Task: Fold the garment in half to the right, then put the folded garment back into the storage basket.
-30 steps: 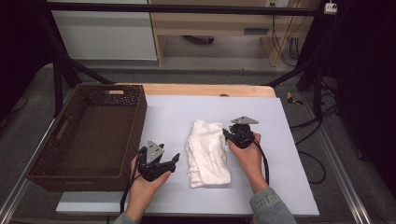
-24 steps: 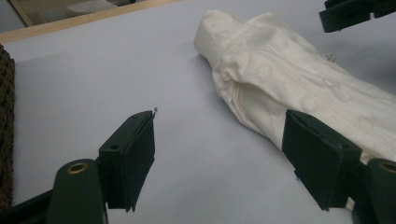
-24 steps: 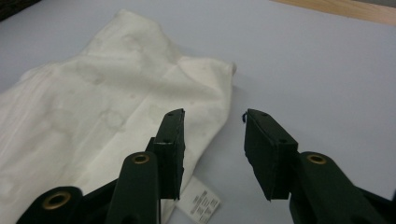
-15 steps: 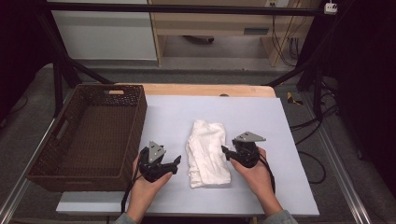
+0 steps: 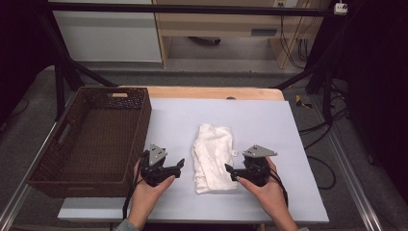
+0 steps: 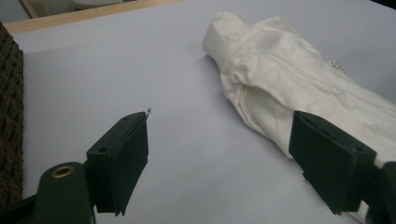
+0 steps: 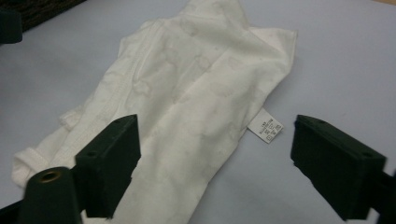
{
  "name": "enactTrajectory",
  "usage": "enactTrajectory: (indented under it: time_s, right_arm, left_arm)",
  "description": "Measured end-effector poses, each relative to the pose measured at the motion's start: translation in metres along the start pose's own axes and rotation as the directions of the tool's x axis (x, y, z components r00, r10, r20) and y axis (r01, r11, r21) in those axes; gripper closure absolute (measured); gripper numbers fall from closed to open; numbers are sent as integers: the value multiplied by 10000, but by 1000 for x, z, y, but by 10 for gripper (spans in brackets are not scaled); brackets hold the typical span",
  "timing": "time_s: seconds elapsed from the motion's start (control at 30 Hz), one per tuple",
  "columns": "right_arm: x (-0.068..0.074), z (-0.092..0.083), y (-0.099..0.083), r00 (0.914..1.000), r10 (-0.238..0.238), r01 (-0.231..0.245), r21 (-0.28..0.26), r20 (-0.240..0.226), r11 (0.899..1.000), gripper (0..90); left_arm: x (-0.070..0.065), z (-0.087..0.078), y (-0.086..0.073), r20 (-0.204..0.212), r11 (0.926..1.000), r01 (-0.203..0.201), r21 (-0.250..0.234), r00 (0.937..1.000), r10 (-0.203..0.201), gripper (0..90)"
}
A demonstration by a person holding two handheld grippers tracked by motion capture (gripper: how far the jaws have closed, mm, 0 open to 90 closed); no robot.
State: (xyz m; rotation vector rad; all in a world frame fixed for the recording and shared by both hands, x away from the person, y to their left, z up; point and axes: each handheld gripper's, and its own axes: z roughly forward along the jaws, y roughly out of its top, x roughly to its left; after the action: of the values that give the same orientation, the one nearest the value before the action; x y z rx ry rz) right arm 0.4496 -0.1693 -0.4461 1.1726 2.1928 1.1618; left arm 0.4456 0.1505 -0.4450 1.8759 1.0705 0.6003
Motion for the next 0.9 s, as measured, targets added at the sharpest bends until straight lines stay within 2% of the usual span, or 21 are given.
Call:
enactTrajectory:
  time_s: [0.2, 0.33, 0.47, 0.6, 0.73, 0.9]
  right_arm:
    - [1, -8, -6, 9998, 24, -21, 97, -220, 10000, 84]
    - [0, -12, -13, 9995, -132, 140, 293, -280, 9995, 82]
    - [-2, -17, -19, 9994, -224, 234, 392, -275, 9990, 82]
    - [-2, -22, -24, 9985, -436, 450, 448, -316, 9980, 82]
    - [-3, -25, -29, 9987, -424, 432, 285, -296, 9987, 87]
    - [0, -26, -31, 9989, -347, 355, 245, -323, 9991, 88]
  left_arm:
    - [0, -1, 1, -25, 10000, 83, 43, 10000, -83, 176]
    - [-1, 0, 3, 276, 10000, 25, -76, 9996, -23, 157]
    - [-3, 3, 8, 387, 10000, -31, -83, 9992, 34, 144]
    - [-5, 11, 16, 390, 9999, -131, 50, 9992, 129, 142]
    - [-6, 22, 28, 446, 9995, -235, 188, 9987, 227, 144]
    - [-5, 43, 48, 762, 9989, -204, 431, 9969, 171, 146]
